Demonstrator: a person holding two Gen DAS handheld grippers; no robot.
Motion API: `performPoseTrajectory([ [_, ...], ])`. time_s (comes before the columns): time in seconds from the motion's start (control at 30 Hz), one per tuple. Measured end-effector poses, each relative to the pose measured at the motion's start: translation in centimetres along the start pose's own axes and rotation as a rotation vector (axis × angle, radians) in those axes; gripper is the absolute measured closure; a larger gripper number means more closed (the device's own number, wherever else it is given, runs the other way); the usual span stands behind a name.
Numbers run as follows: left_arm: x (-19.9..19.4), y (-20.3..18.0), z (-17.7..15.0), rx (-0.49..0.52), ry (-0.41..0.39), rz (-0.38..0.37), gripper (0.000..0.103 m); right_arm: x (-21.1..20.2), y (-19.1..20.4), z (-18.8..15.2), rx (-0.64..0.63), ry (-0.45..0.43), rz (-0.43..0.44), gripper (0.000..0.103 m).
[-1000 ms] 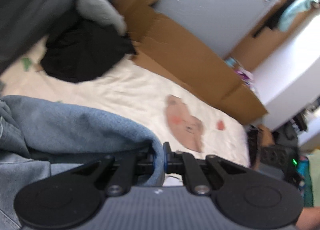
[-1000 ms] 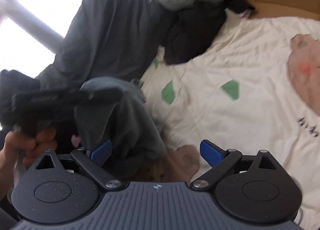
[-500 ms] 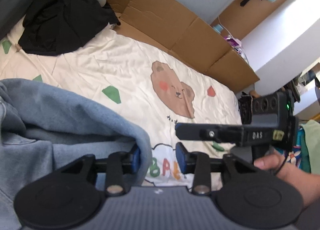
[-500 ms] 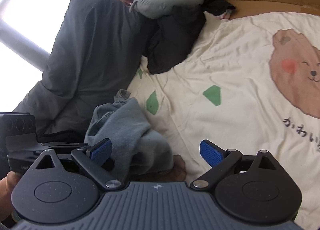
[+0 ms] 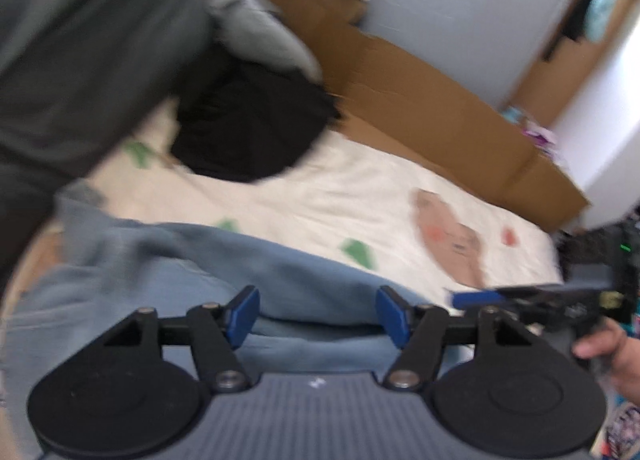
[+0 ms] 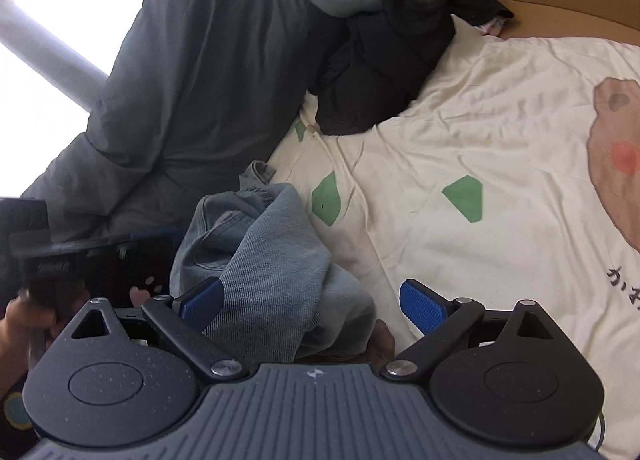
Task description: Fold clothes
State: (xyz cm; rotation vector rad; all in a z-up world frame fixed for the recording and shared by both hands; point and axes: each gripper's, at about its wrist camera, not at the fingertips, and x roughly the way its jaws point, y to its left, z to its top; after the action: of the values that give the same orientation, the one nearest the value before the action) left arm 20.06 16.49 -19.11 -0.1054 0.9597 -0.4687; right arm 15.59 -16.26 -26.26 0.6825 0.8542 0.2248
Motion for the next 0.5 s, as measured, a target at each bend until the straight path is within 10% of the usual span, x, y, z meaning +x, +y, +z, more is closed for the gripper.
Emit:
performPoseTrajectory([
  [0.5,1.1,13.7,-1.2,-0.099,0.069,0.274,0.028,3.0,1.1,1.2,-0.12,0.094,-0.111,0.006],
])
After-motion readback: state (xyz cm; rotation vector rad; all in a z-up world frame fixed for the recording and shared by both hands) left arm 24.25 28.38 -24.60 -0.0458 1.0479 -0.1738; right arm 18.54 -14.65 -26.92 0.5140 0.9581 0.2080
